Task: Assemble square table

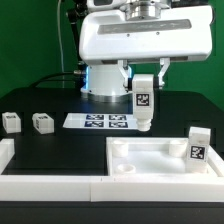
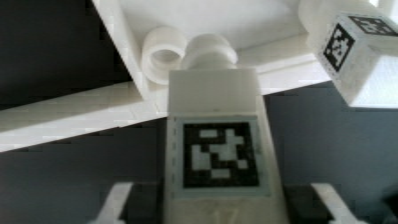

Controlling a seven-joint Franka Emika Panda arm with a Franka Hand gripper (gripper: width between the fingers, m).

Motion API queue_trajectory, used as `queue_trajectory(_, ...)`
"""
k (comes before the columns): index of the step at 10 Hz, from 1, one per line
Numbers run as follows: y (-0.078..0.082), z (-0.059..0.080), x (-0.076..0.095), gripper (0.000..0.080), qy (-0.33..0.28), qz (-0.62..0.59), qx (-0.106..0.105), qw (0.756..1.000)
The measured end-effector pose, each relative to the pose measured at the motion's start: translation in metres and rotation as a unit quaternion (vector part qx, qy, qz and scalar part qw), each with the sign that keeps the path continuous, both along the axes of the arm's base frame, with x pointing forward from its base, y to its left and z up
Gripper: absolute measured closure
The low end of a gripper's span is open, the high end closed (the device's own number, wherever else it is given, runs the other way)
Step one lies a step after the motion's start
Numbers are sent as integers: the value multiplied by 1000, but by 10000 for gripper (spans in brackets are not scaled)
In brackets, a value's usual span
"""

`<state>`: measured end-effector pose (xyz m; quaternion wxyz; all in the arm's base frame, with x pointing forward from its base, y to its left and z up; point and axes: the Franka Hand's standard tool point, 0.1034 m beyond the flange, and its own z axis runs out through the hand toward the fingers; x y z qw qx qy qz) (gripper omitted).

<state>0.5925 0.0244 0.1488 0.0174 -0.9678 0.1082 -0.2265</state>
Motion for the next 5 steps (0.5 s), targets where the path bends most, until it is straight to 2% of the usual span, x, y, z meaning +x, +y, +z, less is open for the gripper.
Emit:
queue_trajectory(3, -2, -2, 1, 509, 1, 7, -5, 1000)
queue_trajectory(4, -16, -4, 9, 509, -1, 22, -20, 1000)
queue_trajectory(5, -22, -6, 18, 509, -7, 18, -23, 1000)
